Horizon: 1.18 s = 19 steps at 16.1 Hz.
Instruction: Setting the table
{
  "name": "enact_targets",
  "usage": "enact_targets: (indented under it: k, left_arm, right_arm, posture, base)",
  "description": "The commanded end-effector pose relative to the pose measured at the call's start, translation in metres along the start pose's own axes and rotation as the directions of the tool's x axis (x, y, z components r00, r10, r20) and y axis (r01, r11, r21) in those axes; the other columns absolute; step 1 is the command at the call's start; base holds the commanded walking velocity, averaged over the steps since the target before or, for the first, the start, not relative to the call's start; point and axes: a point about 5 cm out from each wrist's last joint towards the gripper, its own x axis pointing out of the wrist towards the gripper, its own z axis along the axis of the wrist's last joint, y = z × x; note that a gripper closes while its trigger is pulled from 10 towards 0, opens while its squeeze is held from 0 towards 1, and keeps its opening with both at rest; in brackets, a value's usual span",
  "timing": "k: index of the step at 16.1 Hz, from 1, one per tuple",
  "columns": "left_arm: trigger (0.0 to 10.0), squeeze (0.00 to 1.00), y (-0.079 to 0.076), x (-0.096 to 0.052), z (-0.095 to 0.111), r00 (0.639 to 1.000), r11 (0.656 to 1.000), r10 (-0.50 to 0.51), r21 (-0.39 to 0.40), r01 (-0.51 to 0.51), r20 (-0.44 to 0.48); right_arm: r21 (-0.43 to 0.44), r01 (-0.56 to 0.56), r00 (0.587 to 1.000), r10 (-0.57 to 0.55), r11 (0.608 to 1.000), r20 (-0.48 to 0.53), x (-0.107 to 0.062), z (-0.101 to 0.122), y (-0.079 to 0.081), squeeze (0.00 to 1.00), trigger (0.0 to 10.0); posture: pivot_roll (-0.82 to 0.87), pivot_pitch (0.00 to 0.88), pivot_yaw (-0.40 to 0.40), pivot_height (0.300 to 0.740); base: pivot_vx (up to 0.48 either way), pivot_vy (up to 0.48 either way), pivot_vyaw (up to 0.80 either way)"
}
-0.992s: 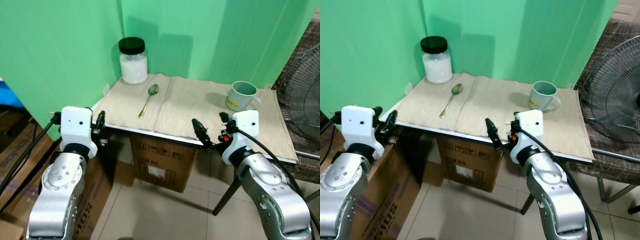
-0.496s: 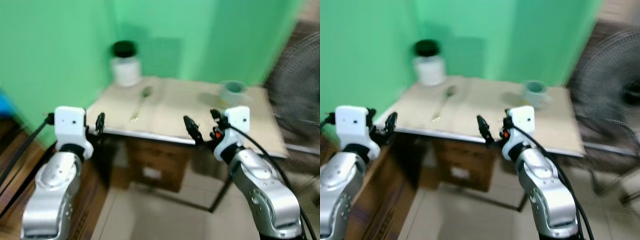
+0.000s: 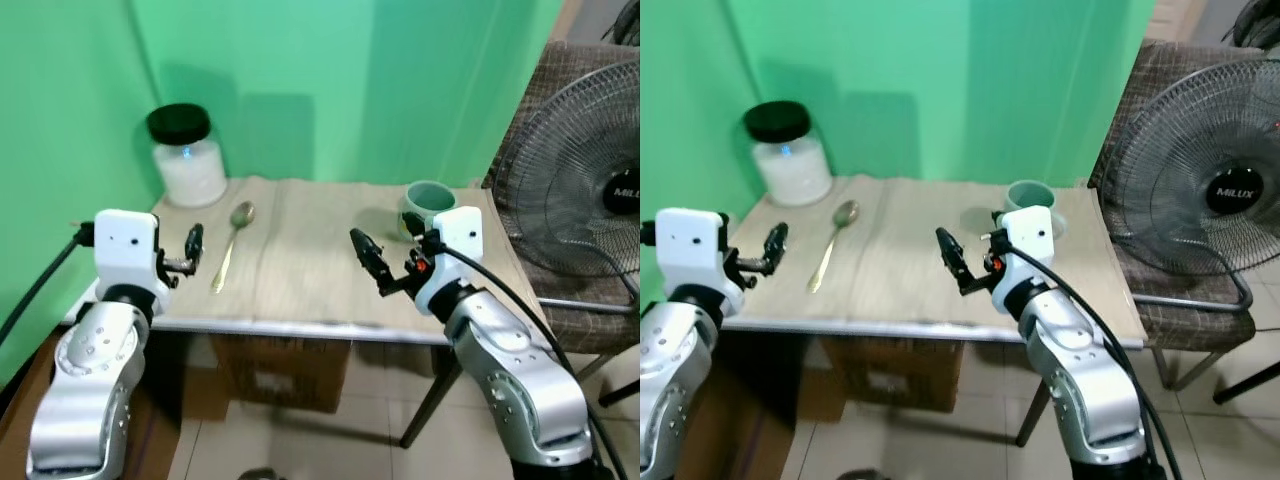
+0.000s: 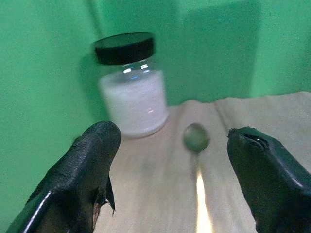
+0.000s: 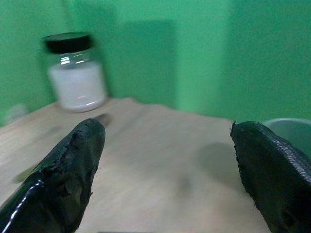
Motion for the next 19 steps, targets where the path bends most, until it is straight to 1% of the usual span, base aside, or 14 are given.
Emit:
enact_targets:
  k: [1, 3, 4, 7, 8, 9, 10, 11, 12, 14, 15, 16, 18, 19]
  left_arm:
    - [10.0, 1.00, -0.007, 0.001, 0.003, 0.999, 0.999, -0.040, 0.002, 0.040, 0.010]
    - [10.0, 1.00, -0.005, 0.000, 0.003, 0.999, 0.999, -0.043, 0.011, 0.043, 0.005]
    - [10.0, 1.00, 0.000, 0.001, 0.001, 0.999, 0.998, -0.043, 0.039, 0.044, -0.017]
    - [10.0, 1.00, 0.008, 0.011, -0.004, 0.995, 0.996, -0.054, 0.061, 0.060, -0.089]
    - [10.0, 0.86, 0.009, 0.016, -0.008, 0.987, 0.994, -0.090, 0.047, 0.097, -0.136]
    - [10.0, 0.65, 0.009, 0.020, -0.011, 0.977, 0.991, -0.124, 0.025, 0.130, -0.176]
    - [10.0, 0.00, 0.005, 0.034, -0.018, 0.929, 0.966, -0.255, -0.027, 0.257, -0.268]
    - [10.0, 0.00, 0.005, 0.037, -0.020, 0.915, 0.959, -0.277, -0.031, 0.281, -0.292]
    - [10.0, 0.00, 0.008, 0.039, -0.023, 0.903, 0.963, -0.266, -0.043, 0.268, -0.336]
    - [10.0, 0.00, 0.012, 0.045, -0.029, 0.864, 0.961, -0.273, -0.068, 0.270, -0.423]
    - [10.0, 0.00, 0.013, 0.047, -0.031, 0.860, 0.962, -0.266, -0.065, 0.264, -0.435]
    - [10.0, 0.00, 0.015, 0.055, -0.034, 0.855, 0.961, -0.270, -0.069, 0.268, -0.444]
    - [10.0, 0.00, 0.015, 0.060, -0.034, 0.848, 0.954, -0.293, -0.081, 0.287, -0.442]
    - [7.2, 0.00, 0.014, 0.064, -0.035, 0.842, 0.950, -0.303, -0.076, 0.302, -0.447]
  right_arm:
    - [-0.017, 0.026, 1.000, -0.025, 1.000, 0.012, -0.003, 0.003, -0.007, 0.00, 10.0]
    - [-0.017, -0.004, 1.000, 0.004, 1.000, 0.019, -0.004, 0.004, -0.004, 0.00, 10.0]
    - [-0.013, -0.051, 0.998, 0.052, 0.999, 0.027, -0.005, 0.007, 0.001, 0.00, 10.0]
    - [-0.023, -0.131, 0.991, 0.131, 0.991, 0.020, -0.006, 0.014, 0.005, 0.00, 10.0]
    - [-0.036, -0.165, 0.986, 0.165, 0.986, 0.012, -0.007, 0.017, 0.007, 0.00, 10.0]
    - [-0.048, -0.194, 0.981, 0.194, 0.980, 0.003, -0.007, 0.019, 0.008, 0.00, 10.0]
    - [-0.082, -0.286, 0.958, 0.286, 0.955, -0.020, -0.010, 0.027, 0.011, 0.00, 10.0]
    - [-0.095, -0.310, 0.951, 0.309, 0.946, -0.030, -0.011, 0.028, 0.012, 0.00, 10.0]
    - [-0.106, -0.331, 0.944, 0.328, 0.938, -0.040, -0.013, 0.030, 0.013, 0.00, 10.0]
    - [-0.131, -0.407, 0.913, 0.398, 0.904, -0.090, -0.020, 0.030, 0.015, 0.00, 10.0]
    - [-0.134, -0.423, 0.905, 0.412, 0.896, -0.103, -0.021, 0.029, 0.015, 0.00, 10.0]
    - [-0.144, -0.477, 0.878, 0.460, 0.867, -0.135, -0.025, 0.030, 0.017, 0.00, 10.0]
    - [-0.148, -0.502, 0.863, 0.481, 0.852, -0.154, -0.028, 0.031, 0.017, 0.00, 10.0]
    - [-0.157, -0.526, 0.847, 0.499, 0.836, -0.181, -0.031, 0.030, 0.017, 0.00, 10.0]
  posture:
    - [0.07, 0.000, 0.018, 0.740]
    - [0.07, 0.000, 0.019, 0.740]
    - [0.08, 0.000, 0.018, 0.740]
    - [0.08, 0.000, 0.015, 0.740]
    - [0.08, 0.000, 0.015, 0.740]
    - [0.08, 0.000, 0.015, 0.740]
    - [0.07, 0.000, 0.013, 0.740]
    - [0.07, 0.000, 0.014, 0.740]
    - [0.07, 0.000, 0.014, 0.740]
    - [0.06, 0.000, 0.017, 0.740]
    - [0.06, 0.000, 0.017, 0.740]
    - [0.06, 0.000, 0.014, 0.740]
    - [0.06, 0.000, 0.011, 0.740]
    - [0.06, 0.000, 0.010, 0.740]
  base:
    - [0.409, 0.000, 0.00]
    - [0.368, 0.000, 0.00]
    - [0.000, 0.000, 0.00]
    - [0.000, 0.000, 0.00]
    - [0.000, 0.000, 0.00]
    - [0.000, 0.000, 0.00]
    - [0.000, 0.000, 0.00]
    - [0.000, 0.000, 0.00]
    - [0.000, 0.000, 0.00]
    - [0.000, 0.000, 0.00]
    - [0.000, 0.000, 0.00]
    - [0.000, 0.000, 0.00]
    - [0.000, 0.000, 0.00]
    - [0.000, 0.000, 0.00]
